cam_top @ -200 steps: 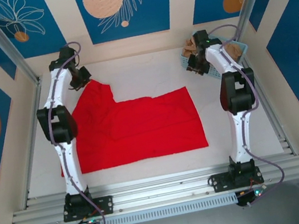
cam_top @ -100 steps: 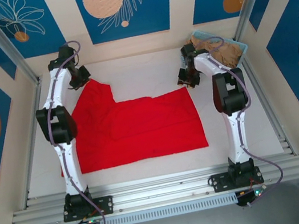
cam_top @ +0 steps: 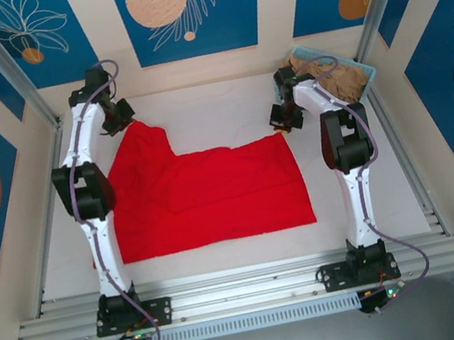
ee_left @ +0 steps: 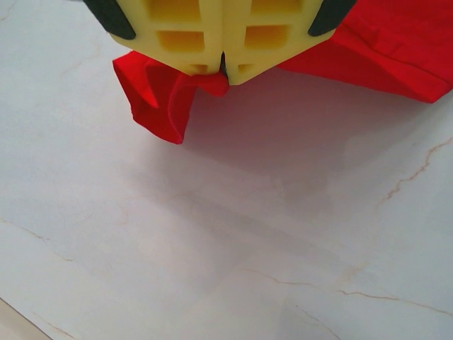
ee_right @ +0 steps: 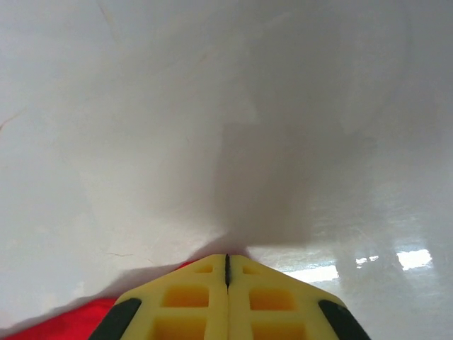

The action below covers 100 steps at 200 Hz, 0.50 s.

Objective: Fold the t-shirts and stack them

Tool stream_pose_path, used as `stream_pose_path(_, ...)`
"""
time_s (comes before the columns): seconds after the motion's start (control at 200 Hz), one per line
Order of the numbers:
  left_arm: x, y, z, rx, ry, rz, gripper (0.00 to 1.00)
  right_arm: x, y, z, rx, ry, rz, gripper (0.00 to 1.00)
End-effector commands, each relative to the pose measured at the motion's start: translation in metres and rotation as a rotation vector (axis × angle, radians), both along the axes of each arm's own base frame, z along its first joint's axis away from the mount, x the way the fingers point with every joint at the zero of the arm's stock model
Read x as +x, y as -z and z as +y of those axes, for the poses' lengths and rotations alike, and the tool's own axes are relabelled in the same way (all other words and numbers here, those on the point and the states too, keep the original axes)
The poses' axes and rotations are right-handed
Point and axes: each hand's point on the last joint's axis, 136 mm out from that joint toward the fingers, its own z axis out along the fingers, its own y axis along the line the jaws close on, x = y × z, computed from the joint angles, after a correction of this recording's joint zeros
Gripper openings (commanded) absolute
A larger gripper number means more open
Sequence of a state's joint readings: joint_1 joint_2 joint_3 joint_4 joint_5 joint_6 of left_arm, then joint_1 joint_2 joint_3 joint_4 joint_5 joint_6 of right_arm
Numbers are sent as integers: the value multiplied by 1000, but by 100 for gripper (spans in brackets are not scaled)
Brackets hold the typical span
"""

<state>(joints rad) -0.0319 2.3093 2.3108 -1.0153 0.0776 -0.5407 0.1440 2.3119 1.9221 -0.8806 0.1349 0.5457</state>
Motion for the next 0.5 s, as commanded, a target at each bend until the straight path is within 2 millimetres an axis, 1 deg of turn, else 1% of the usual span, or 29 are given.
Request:
stream_pose_path(0.0,-16,-30,7,18,11,-20,0,-4,-13,3,-7,-26,-14,5)
stream_pose_path(0.055,-19,-31,8,25,13,-19,0,-5,-17,2,-10,-28,-18,9)
stream_pose_path(0.145,-23,-31,8,23,17,-11,0,-6,-16,3,-12,-35,-12,18)
stream_pose_path(0.265,-25,-31,6,10,14,-8,0,-12,-6,3,-25,-41,21,26)
stream_pose_path(0.37,-25,-33,6,5,9,-14,0,-15,3,4,-19,-41,41,27)
stream_pose_path(0.495,-27,-31,6,3,8,-7,0,-16,13,6,-14,-44,67,25)
